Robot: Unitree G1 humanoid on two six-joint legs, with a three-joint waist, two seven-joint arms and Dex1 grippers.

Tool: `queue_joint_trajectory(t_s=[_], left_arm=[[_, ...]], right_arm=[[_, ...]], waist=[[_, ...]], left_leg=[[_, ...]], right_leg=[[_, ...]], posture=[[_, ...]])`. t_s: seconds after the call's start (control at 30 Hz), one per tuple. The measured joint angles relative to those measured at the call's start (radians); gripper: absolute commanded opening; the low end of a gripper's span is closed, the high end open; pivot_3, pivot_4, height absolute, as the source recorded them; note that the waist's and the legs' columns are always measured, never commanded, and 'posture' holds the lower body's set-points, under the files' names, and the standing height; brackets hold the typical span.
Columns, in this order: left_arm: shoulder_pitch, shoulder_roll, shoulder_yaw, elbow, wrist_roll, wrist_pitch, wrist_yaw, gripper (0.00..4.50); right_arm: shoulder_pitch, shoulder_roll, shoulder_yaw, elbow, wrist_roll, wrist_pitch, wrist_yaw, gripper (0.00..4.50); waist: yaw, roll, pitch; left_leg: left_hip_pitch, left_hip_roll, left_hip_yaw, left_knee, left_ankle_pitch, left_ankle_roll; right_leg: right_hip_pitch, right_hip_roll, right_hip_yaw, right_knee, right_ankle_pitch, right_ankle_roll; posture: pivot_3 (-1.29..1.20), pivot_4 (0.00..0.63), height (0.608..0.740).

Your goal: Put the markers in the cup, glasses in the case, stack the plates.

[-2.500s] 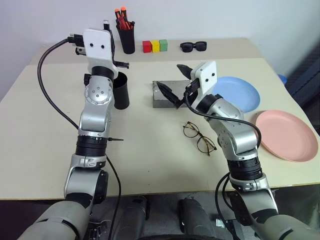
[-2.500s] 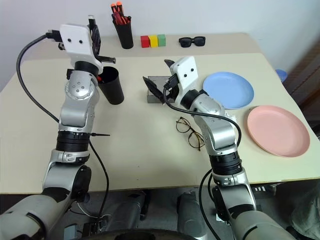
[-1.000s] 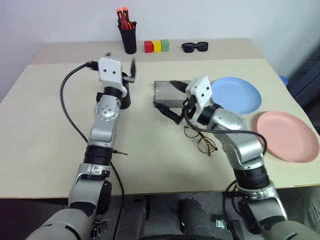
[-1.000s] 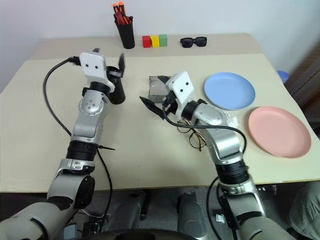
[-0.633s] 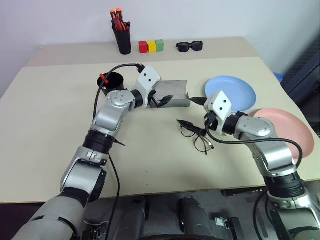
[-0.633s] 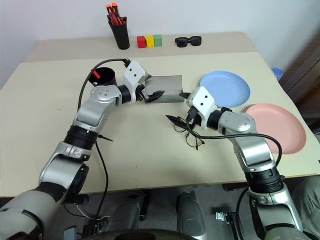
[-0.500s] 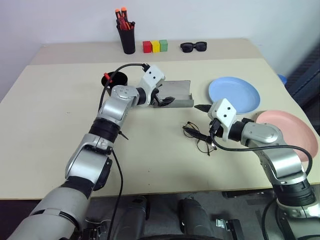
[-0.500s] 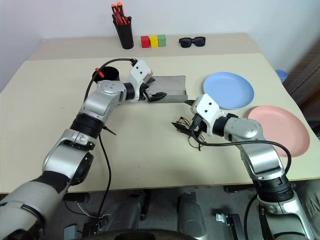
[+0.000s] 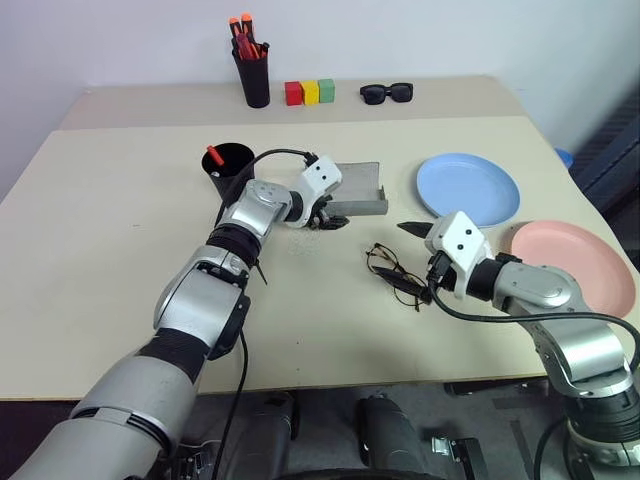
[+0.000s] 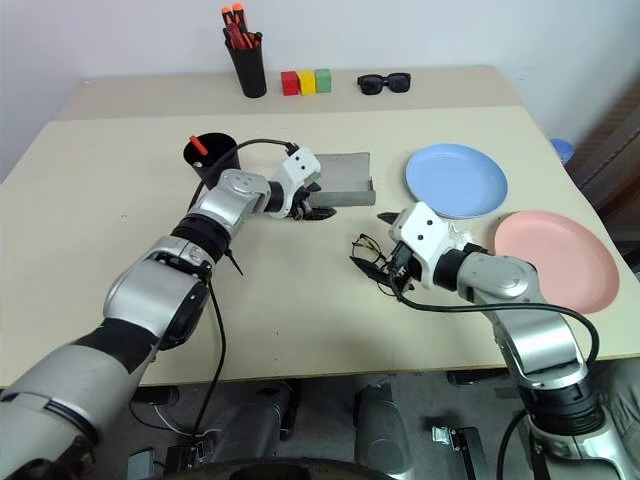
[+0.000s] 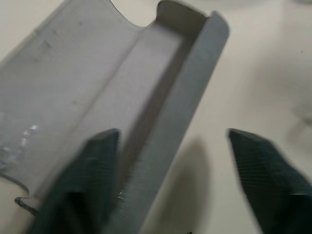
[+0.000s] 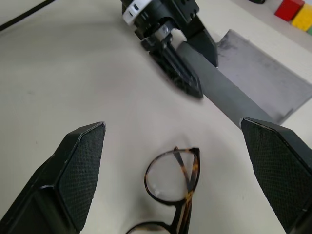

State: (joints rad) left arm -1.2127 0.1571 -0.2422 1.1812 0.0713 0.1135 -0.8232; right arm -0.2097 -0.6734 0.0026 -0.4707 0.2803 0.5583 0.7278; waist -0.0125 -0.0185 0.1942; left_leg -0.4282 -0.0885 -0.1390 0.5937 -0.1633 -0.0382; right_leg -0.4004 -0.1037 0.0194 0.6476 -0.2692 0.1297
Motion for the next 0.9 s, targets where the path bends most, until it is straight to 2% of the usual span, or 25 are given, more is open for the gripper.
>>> queue_joint_trajectory(t_s=[0.07, 0.13, 0.3, 0.53, 0.73, 0.9], left_arm=[[0.000, -0.001, 0.001, 0.012, 0.015, -0.017, 0.002, 0.88], [0.000, -0.002, 0.001, 0.016, 0.023, -0.024, 0.005, 0.03], [0.002, 0.002, 0.002, 0.023, 0.032, -0.054, -0.007, 0.03], [0.068, 0.048, 0.001, -0.067, 0.030, -0.233, -0.150, 0.03], [0.129, 0.168, 0.002, -0.242, 0.013, -0.238, -0.331, 0.03], [0.238, 0.312, 0.001, -0.485, -0.043, -0.119, -0.526, 0.03]], right_arm=[[0.006, -0.002, -0.003, 0.002, 0.000, -0.005, 0.002, 4.50], [0.007, -0.002, -0.007, 0.002, 0.000, -0.010, 0.004, 4.50], [0.012, -0.002, -0.010, 0.006, -0.001, -0.026, 0.006, 4.50], [0.012, -0.006, -0.010, 0.014, 0.000, -0.028, 0.013, 4.50], [0.021, -0.032, -0.012, 0.007, 0.021, -0.003, 0.037, 4.50], [0.042, -0.044, -0.030, -0.001, 0.062, 0.043, 0.042, 4.50]], waist=[[0.000, 0.000, 0.000], [-0.001, 0.000, 0.000], [0.000, 0.000, 0.000], [-0.003, 0.000, 0.000], [-0.002, 0.000, 0.000], [-0.007, 0.000, 0.000]], left_leg=[[0.000, 0.000, 0.000, 0.000, 0.000, 0.000], [0.000, 0.000, 0.000, 0.000, 0.000, 0.000], [0.000, 0.000, 0.000, 0.000, 0.000, 0.000], [0.000, 0.000, 0.000, 0.000, 0.000, 0.000], [0.000, 0.001, 0.000, 0.000, 0.000, 0.000], [0.000, 0.002, -0.001, 0.000, 0.000, 0.000]], right_leg=[[0.000, 0.000, 0.000, 0.000, 0.000, 0.000], [0.000, 0.000, 0.000, 0.000, 0.000, 0.000], [0.000, 0.000, 0.000, 0.000, 0.000, 0.000], [0.000, 0.000, 0.000, 0.001, 0.000, 0.000], [0.000, 0.000, 0.000, 0.000, 0.000, 0.000], [-0.001, 0.000, 0.001, 0.002, 0.000, -0.001]], posture=[[0.00, 0.150, 0.740], [0.00, 0.150, 0.740], [0.00, 0.150, 0.740], [0.00, 0.150, 0.740], [0.00, 0.150, 0.740], [0.00, 0.150, 0.740]])
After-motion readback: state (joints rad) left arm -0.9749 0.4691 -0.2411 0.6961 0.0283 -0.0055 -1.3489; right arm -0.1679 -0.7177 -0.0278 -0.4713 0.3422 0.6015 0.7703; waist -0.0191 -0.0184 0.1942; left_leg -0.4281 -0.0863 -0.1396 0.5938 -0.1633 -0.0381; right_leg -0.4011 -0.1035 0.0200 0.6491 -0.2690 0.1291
